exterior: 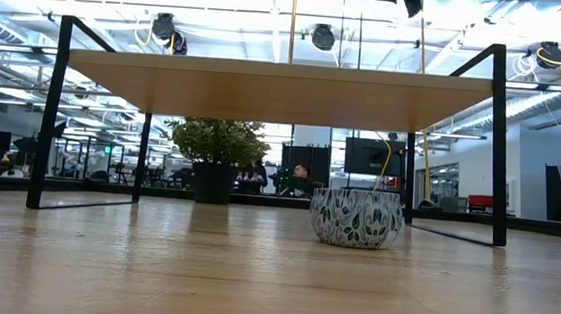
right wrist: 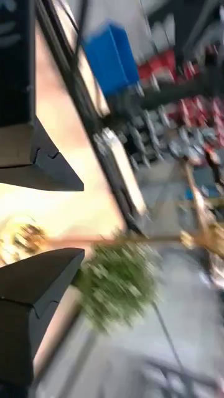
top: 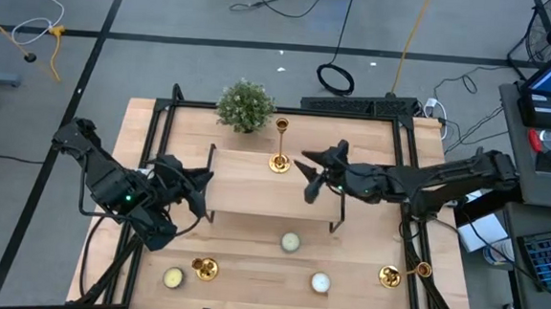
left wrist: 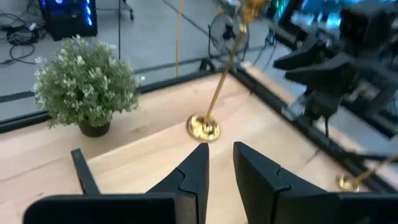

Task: Stock candles and holders on shelf
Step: Put the blue scented candle on the shelf

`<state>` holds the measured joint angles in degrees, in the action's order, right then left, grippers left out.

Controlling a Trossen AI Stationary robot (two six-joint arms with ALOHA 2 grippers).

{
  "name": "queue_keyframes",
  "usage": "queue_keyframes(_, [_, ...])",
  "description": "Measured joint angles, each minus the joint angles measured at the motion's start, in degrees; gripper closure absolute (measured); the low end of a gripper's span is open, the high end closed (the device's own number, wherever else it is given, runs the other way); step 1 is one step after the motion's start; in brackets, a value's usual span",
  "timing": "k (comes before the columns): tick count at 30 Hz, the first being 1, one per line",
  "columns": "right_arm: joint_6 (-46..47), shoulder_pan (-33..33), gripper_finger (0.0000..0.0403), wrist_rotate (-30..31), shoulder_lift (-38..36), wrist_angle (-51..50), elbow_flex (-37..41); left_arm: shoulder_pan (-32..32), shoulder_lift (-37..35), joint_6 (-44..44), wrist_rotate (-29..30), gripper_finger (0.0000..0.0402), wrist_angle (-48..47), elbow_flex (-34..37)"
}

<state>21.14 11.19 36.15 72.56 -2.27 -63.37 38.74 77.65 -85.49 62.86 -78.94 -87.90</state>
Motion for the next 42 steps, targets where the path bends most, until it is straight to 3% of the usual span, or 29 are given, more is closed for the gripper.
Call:
queue_keyframes(4, [7.4, 1.1, 0.0245, -9.9, -2.1, -7.1, 0.0, 0.0, 0.0, 4.3, -3.7, 0.0325, 0.9, 0.0])
queue_keyframes(8, [13.2, 2.8, 0.0245, -17.5, -3.2, -6.9, 0.0, -0.2, 0.0, 11.2, -7.9, 0.0325, 5.9, 0.0])
queue_keyframes(15, [17.9, 6.6, 0.0245, -20.0, -3.8, -2.7, 0.0, -3.9, 0.0, 31.9, -23.8, 0.0325, 23.0, 0.0])
queue_keyframes(18, [18.5, 8.4, 0.0245, -20.2, -3.9, -0.4, 0.0, -5.4, 0.1, 36.6, -27.0, 0.0325, 30.5, 0.0])
queue_keyframes(26, [20.2, 14.4, 0.0245, -27.6, -4.1, 3.9, 0.0, -6.6, 6.0, 34.9, -33.1, 0.0325, 40.5, 0.0])
queue_keyframes(30, [20.3, 19.3, 0.0245, -28.9, -4.1, 3.8, 0.0, -6.8, 12.8, 34.4, -41.0, 0.0325, 49.4, 0.0])
queue_keyframes(35, [19.6, 25.3, 0.0253, -28.6, -4.3, 3.8, 0.0, -6.8, 22.5, 34.2, -46.5, 0.0325, 62.1, -1.3])
queue_keyframes(39, [17.0, 29.1, 0.0267, -26.2, -4.3, 3.7, 0.0, -6.6, 30.0, 32.6, -50.1, 0.0325, 58.0, -6.9])
queue_keyframes(42, [16.8, 30.8, 0.0277, -24.1, -4.3, 3.8, 0.0, -6.2, 34.5, 33.5, -49.2, 0.0325, 47.5, -15.7])
